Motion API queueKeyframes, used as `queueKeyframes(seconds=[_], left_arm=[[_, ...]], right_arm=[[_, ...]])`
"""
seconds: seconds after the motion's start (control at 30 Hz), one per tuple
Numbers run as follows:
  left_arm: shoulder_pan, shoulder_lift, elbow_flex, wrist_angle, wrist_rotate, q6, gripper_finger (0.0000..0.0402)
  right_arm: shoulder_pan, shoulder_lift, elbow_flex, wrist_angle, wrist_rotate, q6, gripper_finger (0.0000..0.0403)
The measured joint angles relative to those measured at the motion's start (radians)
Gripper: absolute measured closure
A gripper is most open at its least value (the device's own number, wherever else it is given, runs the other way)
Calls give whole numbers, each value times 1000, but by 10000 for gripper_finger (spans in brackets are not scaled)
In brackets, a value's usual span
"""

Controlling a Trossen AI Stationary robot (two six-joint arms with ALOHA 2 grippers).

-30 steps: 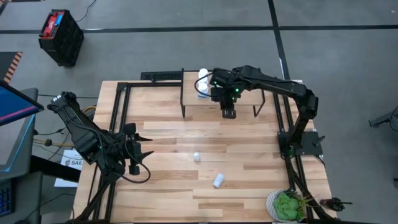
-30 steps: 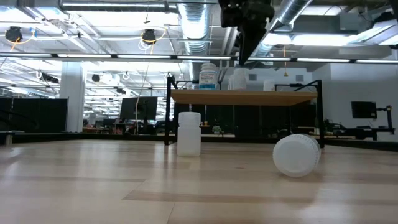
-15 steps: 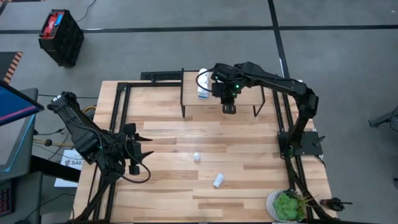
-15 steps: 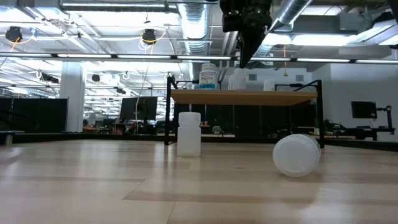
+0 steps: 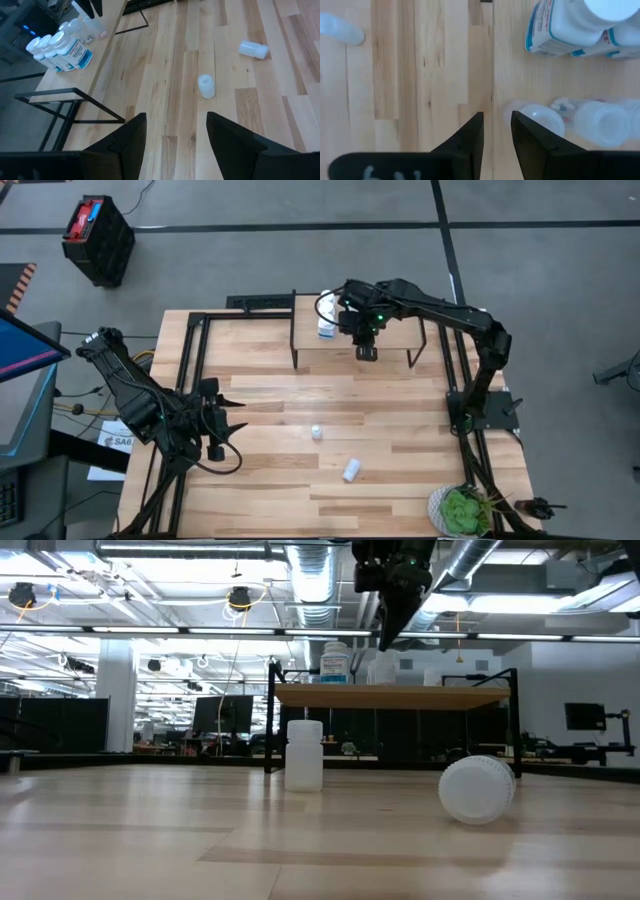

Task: Pick and place medicine bottles onto shelf by color
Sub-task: Put the transparent pill bottle on the shelf aligned with the other transparent bottle, then put the top white pill bottle on the shelf aligned with the other white pill bottle

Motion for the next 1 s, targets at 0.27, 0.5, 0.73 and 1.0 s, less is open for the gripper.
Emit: queueKeyframes(seconds=[0.27, 0.5, 0.73, 1.0], left_arm=[[0, 0, 0, 0, 0, 0, 207], [0, 0, 0, 0, 0, 0, 207], [26, 0, 0, 60, -156, 0, 207], [254, 83, 0, 268, 88, 83, 207]], right_arm=[[0, 0, 0, 38, 38, -23, 282], [27, 0, 80, -21, 56, -10, 282], [147, -6, 266, -346, 52, 90, 282], [288, -194, 190, -349, 25, 209, 282]])
